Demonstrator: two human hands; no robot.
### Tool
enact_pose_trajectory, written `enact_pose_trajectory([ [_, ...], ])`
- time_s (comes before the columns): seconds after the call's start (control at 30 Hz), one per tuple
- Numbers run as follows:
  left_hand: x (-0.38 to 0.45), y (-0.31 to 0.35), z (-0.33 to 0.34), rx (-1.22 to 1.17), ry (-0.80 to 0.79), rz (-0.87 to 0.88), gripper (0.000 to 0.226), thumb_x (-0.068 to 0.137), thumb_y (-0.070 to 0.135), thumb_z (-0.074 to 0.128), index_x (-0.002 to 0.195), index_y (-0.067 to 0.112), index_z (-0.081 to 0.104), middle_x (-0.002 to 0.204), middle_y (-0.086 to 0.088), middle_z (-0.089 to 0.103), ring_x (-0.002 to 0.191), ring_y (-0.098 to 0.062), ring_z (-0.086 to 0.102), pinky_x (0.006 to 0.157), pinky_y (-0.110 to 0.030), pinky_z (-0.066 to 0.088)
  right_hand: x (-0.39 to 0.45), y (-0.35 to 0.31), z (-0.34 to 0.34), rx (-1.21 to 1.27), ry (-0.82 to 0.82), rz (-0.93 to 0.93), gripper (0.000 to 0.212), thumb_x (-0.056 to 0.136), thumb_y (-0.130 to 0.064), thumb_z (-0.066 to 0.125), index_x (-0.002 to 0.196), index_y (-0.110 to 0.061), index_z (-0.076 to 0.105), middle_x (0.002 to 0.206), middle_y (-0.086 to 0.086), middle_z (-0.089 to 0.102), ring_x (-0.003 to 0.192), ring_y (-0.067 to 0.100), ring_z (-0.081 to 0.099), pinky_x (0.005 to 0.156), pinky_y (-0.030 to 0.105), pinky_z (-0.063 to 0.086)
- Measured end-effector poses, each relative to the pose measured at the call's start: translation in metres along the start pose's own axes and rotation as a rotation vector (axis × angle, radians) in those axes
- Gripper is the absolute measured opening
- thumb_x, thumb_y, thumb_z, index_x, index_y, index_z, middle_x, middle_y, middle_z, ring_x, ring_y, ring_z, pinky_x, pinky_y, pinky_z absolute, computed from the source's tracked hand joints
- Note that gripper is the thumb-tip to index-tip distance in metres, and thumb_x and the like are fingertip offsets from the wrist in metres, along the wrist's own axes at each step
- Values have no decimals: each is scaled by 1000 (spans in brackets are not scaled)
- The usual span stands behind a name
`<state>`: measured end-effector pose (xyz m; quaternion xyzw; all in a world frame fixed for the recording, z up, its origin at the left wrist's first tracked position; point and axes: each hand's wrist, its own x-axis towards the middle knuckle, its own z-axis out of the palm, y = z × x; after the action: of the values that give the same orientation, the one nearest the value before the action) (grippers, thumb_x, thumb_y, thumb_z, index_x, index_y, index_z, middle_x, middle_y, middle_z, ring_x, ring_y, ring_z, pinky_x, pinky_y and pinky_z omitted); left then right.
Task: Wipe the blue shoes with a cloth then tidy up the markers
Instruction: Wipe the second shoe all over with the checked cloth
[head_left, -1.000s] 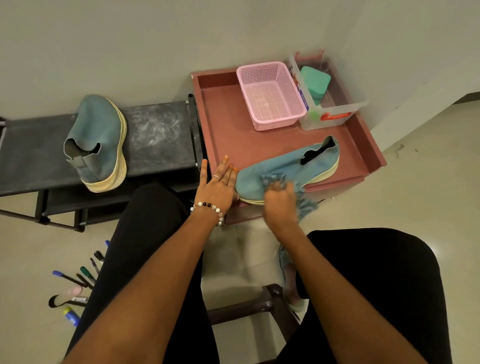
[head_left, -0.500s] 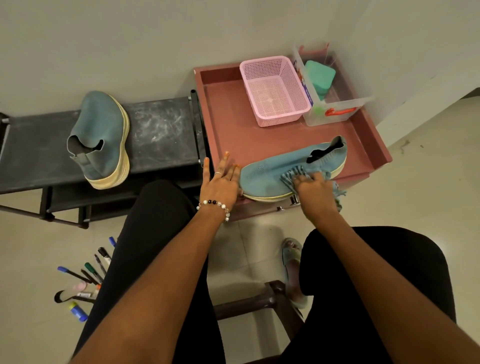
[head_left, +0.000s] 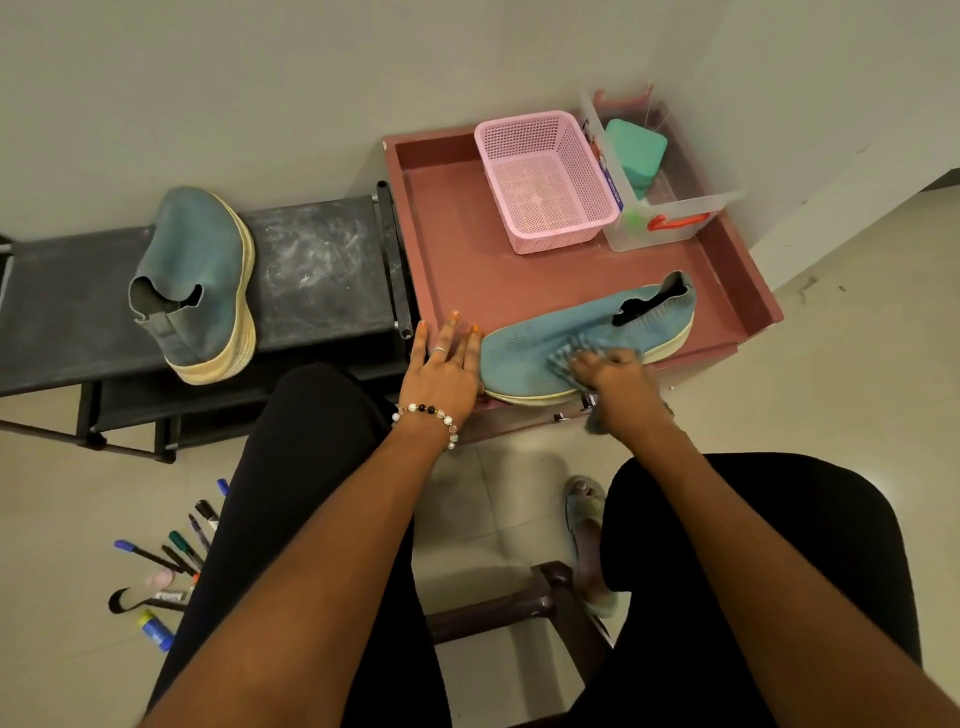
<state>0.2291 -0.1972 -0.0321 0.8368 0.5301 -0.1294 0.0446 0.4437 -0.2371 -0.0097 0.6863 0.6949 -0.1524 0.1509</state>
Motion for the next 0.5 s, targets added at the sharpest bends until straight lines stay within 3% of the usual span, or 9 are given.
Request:
enact_pose_trajectory([
  [0.1,2,0,-1,7,1,9,65,102,37,30,153,10,0,159,1,17,146,-24,-14,110,-52,-19,0,-25,-4,-15,125,185,39,89,-2,48,127,-8,52,133,7,51,127,33,36,98,45,40],
  [0.23,1,0,-5,57,-10,18,57,103,22,26,153,11,-1,159,2,15,146,-23,-15,110,-55,-17,2,-94,0,268,85,192,38,95,-7,41,132,-8,48,134,15,45,125,35,36,100,41,37],
  [0.33,-5,2,-11,107,-4,9,58,101,13,28,153,10,0,158,3,19,145,-23,-17,107,-59,-18,-3,-110,7,418,129,44,48,89,-1,51,135,-9,45,140,11,44,134,35,28,107,41,33],
  [0.43,-6,4,-10,95,11,-6,57,101,12,28,152,8,3,157,2,24,146,-22,-16,108,-59,-18,-10,-80,10,510,97,-220,62,83,5,55,142,-8,40,149,11,36,139,31,27,115,31,18],
  [0.5,-6,3,-9,74,-1,-17,56,102,18,29,152,9,4,156,2,26,146,-22,-16,108,-59,-18,-10,-49,11,403,16,-339,63,79,2,61,138,-13,46,147,8,42,135,33,35,112,34,27],
])
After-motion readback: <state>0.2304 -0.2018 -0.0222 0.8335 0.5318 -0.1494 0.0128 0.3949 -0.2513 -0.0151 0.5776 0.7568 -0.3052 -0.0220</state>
